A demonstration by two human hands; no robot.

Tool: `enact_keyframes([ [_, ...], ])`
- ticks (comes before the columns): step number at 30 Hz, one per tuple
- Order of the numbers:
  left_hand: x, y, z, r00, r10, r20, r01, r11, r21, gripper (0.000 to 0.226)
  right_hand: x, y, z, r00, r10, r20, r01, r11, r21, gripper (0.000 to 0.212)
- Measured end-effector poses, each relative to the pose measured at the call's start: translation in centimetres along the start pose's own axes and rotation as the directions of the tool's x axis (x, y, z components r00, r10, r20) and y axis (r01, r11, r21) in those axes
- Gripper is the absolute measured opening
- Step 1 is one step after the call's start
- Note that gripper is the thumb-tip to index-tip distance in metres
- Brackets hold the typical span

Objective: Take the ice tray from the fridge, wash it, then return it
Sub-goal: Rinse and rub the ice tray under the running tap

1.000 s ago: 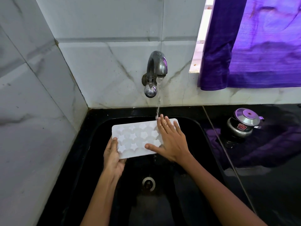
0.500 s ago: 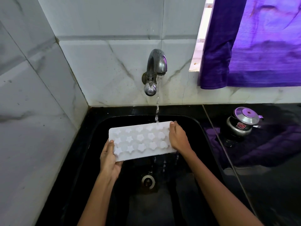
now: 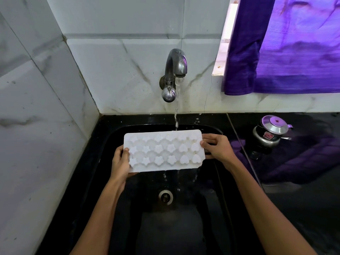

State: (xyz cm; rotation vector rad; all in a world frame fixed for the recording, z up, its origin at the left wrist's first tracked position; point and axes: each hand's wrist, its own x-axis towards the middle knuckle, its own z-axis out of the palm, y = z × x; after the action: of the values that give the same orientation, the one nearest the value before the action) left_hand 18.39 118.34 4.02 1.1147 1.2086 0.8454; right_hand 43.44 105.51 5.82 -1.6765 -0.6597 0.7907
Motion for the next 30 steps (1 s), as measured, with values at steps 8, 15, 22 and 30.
enact_keyframes([
  [8,-1.8,-3.2,-0.3,0.964,-0.231,0.131,0.237,0.971,-0.03,0.051,-3.3,6.7,1.8,0.983,-0.067,-0.168,0.04,0.986,-0.159,0.021],
  [15,-4.0,-7.0,-1.1,0.864,-0.468,0.183,0.493,0.861,-0.126,0.092,-8.3,11.5,3.0,0.972,-0.059,-0.228,0.027,0.989,-0.143,0.037],
  [22,-5.0,-9.4,-2.8,0.784,-0.592,0.188,0.619,0.724,-0.303,0.077,-10.5,12.8,2.8,0.981,-0.075,-0.178,0.049,0.988,-0.145,0.043],
  [30,-6.0,-9.1,-3.6,0.765,-0.64,0.078,0.64,0.738,-0.213,0.037,-11.9,12.1,2.9,0.977,-0.2,-0.07,0.177,0.953,-0.247,0.054],
])
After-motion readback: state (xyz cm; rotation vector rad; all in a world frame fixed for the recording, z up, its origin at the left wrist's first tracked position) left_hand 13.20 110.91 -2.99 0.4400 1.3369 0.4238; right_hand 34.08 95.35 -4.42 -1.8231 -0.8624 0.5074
